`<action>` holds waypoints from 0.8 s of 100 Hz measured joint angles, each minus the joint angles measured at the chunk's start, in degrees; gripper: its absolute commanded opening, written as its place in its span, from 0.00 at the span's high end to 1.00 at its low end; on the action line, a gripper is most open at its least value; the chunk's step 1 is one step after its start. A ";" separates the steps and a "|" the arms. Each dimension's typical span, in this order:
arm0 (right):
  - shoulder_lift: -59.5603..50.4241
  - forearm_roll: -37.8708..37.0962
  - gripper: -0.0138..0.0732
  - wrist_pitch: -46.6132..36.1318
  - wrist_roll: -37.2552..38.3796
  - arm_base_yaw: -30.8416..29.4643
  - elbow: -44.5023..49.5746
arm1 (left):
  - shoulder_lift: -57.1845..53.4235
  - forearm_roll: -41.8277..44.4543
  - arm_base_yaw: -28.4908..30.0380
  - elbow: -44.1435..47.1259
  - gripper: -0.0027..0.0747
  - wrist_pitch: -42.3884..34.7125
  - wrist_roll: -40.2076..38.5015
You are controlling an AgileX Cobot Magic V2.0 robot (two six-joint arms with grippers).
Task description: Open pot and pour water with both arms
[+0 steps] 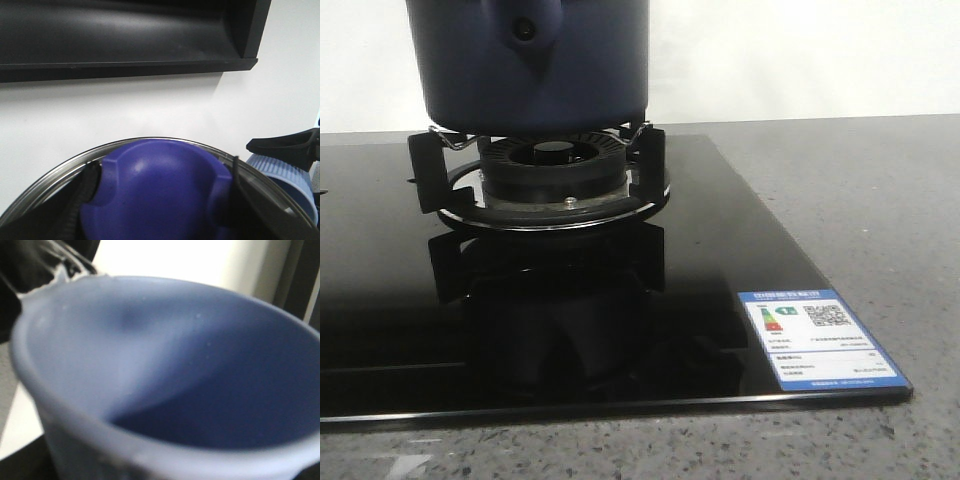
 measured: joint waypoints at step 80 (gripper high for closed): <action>0.00 -8.63 0.46 -1.92 0.00 0.00 -0.13 | 0.00 0.00 0.00 0.00 0.50 0.07 0.00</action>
